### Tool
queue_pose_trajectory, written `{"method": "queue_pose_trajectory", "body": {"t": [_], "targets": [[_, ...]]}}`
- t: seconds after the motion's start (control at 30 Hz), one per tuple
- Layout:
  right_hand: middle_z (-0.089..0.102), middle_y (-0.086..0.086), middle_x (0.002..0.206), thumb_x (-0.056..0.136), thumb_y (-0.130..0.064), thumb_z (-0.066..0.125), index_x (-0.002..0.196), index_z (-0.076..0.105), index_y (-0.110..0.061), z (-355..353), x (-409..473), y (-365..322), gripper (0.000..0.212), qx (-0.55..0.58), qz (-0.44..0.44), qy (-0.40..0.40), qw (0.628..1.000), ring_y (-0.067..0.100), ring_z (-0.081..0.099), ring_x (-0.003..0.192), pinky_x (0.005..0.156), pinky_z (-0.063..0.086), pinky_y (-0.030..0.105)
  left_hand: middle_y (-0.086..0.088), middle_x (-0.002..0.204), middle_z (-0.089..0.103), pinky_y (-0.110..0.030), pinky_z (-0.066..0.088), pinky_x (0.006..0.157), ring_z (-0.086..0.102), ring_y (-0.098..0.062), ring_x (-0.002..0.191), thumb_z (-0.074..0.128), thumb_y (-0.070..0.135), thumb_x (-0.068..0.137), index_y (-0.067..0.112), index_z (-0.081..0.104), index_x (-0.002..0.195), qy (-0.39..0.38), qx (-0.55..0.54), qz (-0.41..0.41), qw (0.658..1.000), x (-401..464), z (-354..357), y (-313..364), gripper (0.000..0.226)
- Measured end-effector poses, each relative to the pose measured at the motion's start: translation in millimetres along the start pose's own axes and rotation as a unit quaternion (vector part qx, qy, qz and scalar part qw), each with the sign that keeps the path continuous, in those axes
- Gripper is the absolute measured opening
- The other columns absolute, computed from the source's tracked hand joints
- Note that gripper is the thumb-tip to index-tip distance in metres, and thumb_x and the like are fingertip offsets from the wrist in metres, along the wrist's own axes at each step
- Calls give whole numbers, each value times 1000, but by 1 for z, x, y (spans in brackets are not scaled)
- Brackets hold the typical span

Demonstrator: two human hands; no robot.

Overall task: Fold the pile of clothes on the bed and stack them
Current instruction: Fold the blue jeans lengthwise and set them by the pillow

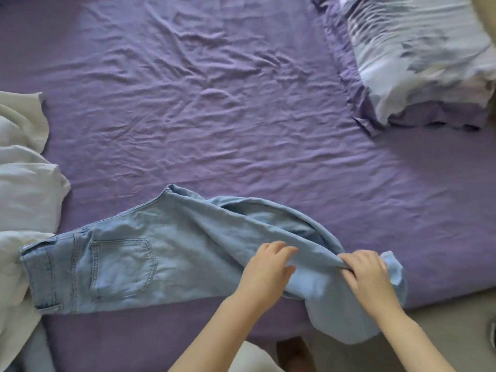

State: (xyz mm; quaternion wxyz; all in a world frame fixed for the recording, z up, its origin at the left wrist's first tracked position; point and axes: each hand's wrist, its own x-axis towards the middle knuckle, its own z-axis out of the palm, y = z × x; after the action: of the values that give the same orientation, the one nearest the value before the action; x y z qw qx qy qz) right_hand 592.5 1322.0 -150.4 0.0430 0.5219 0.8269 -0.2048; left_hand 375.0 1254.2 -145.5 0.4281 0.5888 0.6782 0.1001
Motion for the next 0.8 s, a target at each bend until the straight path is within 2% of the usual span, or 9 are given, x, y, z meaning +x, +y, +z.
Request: {"method": "queue_pose_trajectory", "body": {"t": [0.1, 0.17, 0.23, 0.3, 0.4, 0.47, 0.53, 0.7, 0.8], "targets": [[60, -9, 84, 79, 5, 69, 92, 68, -19, -28, 6, -21, 27, 219, 62, 7, 974, 23, 54, 92, 80, 34, 16, 7, 149, 31, -26, 35, 106, 31, -11, 134, 58, 36, 93, 36, 38, 142, -11, -132, -18, 991, 4, 5, 29, 52], [63, -14, 93, 83, -3, 68, 96, 61, -31, -51, 10, -39, 32, 364, 91, 12, 927, 11, 57, 98, 82, 37, 8, 17, 150, 23, -30, 35, 110, 25, -1, 138, 68, 45, 84, 47, 28, 143, -19, -254, -35, 966, 0, 3, 43, 71], [66, -14, 97, 83, -8, 70, 99, 63, -37, -71, 15, -61, 34, 514, 102, 14, 852, 3, 62, 97, 80, 45, 10, 32, 148, 17, -29, 35, 110, 19, 10, 137, 76, 51, 72, 61, 16, 139, 9, -349, -38, 936, -9, -2, 56, 90], [68, -9, 97, 81, -10, 72, 100, 64, -39, -83, 19, -87, 36, 638, 105, -1, 763, 13, 67, 95, 80, 53, 25, 40, 145, 19, -29, 37, 109, 22, 12, 137, 82, 51, 63, 63, 11, 140, 72, -407, -40, 910, -21, -6, 63, 105], [67, 2, 98, 80, -19, 71, 109, 63, -33, -89, 27, -116, 33, 760, 102, -60, 639, 26, 67, 93, 83, 56, 39, 36, 141, 32, -32, 51, 96, 39, 3, 132, 87, 42, 59, 62, 15, 140, 183, -470, -53, 862, -40, -17, 60, 110], [67, 4, 106, 85, -16, 65, 119, 57, -33, -87, 30, -129, 38, 786, 77, -112, 603, 26, 67, 96, 83, 56, 38, 24, 139, 45, -29, 56, 82, 51, -6, 125, 86, 27, 63, 61, 23, 139, 239, -502, -57, 829, -51, -27, 53, 105], [65, -1, 115, 87, -17, 59, 127, 51, -35, -82, 28, -139, 44, 761, 41, -147, 630, 22, 64, 107, 86, 55, 35, 6, 128, 60, -25, 55, 77, 61, -14, 114, 79, 10, 70, 57, 30, 139, 287, -526, -73, 797, -58, -36, 44, 97], [52, -27, 128, 89, -28, 63, 130, 44, -42, -67, 38, -127, 47, 503, -83, -24, 860, 1, 42, 130, 106, 33, 17, -1, 101, 73, -18, 52, 78, 66, -10, 95, 65, -1, 75, 37, 51, 135, 377, -524, -88, 759, -85, -79, 13, 72], [45, -28, 132, 87, -16, 67, 125, 47, -38, -45, 46, -109, 49, 416, -69, 7, 907, 0, 38, 131, 111, 28, 20, 3, 104, 72, -16, 53, 76, 67, -6, 93, 65, 6, 77, 24, 58, 131, 428, -467, -77, 770, -114, -125, -22, 57]]}}
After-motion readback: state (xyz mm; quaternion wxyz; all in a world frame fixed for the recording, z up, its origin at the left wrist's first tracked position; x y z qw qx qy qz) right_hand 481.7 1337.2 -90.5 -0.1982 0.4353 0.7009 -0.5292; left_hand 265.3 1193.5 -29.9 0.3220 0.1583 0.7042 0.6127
